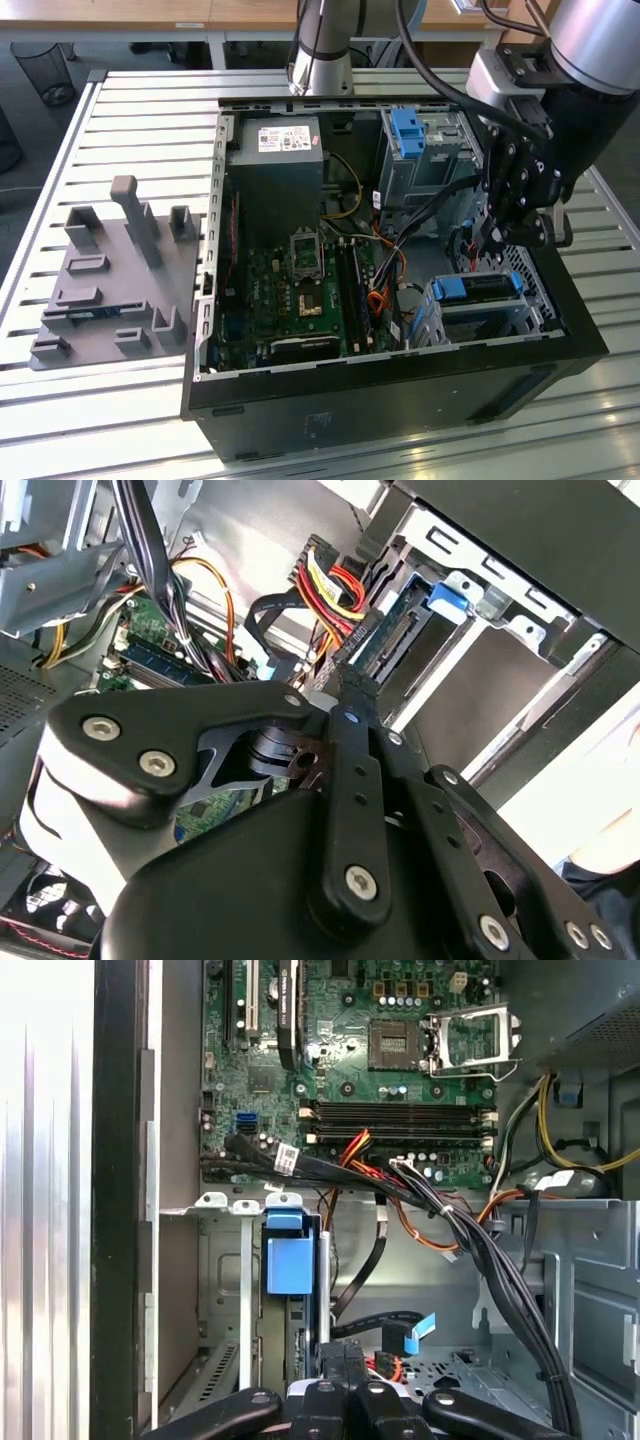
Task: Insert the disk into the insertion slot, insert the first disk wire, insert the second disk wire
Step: 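Insert the first disk wire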
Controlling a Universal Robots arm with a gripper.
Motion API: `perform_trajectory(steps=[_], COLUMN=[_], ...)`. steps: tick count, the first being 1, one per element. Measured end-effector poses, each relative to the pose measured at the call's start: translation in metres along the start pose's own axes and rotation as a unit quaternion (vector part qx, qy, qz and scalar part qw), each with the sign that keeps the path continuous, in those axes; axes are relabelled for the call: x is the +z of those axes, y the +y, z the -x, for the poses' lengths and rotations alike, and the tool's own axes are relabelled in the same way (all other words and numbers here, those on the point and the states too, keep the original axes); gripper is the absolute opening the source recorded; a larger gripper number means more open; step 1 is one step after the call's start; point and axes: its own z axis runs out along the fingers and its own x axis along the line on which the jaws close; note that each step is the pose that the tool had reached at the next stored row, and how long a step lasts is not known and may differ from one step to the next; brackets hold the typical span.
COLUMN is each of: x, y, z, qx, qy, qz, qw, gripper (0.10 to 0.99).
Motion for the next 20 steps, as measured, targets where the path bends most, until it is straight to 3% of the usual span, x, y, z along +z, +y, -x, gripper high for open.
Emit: perform_trajectory(steps=[6, 15, 20], x=[0.0001, 0.0010, 0.0012], y=[-0.0018, -0.0108, -0.0139], z=[0.0032, 0.0051, 0.0069], qx=[0.007, 0.015, 0.021], qy=[-0.0001, -0.0023, -0.0018], qz=[-0.0002, -0.0003, 0.0014], qw=[1.0000, 0.9999, 0.9998], gripper=[0.106, 0.106, 0.173])
